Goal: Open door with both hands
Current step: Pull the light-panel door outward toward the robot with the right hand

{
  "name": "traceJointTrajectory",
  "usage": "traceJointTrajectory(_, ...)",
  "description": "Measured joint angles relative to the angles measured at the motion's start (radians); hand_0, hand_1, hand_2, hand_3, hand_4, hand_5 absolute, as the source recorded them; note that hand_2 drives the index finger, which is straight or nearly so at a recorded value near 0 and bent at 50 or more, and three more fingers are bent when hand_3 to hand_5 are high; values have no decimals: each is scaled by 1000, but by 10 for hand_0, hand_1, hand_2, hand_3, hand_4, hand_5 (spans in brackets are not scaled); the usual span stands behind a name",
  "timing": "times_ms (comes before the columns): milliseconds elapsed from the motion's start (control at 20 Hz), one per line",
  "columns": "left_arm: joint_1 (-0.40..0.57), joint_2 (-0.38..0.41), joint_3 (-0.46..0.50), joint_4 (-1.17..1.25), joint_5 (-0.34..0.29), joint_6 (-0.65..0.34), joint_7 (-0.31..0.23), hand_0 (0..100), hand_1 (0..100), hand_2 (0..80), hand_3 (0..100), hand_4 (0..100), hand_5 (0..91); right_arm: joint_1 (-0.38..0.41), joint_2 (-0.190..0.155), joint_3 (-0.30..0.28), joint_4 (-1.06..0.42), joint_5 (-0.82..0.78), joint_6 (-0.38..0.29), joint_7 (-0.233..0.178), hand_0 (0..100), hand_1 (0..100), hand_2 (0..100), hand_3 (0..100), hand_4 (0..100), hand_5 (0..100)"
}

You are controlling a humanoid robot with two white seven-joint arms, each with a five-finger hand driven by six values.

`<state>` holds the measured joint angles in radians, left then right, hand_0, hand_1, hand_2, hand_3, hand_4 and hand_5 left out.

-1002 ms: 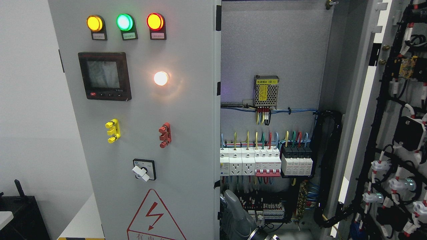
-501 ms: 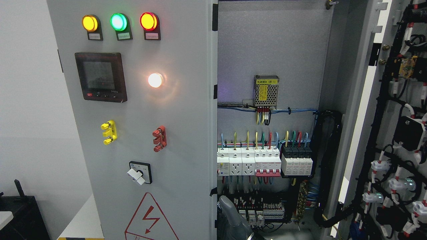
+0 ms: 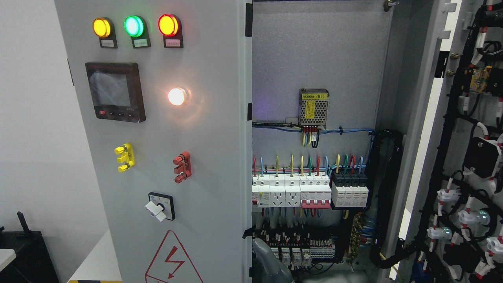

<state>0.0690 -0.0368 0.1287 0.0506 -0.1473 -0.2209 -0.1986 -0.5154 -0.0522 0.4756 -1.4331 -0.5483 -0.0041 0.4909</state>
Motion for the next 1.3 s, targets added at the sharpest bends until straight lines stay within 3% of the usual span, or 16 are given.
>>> traceJointTrajectory(1303,0,0,0,0,0,0,-2,0,0,0,0,42,0,67,-14,86,-115,-36,0,1,0,0,0,0,0,0)
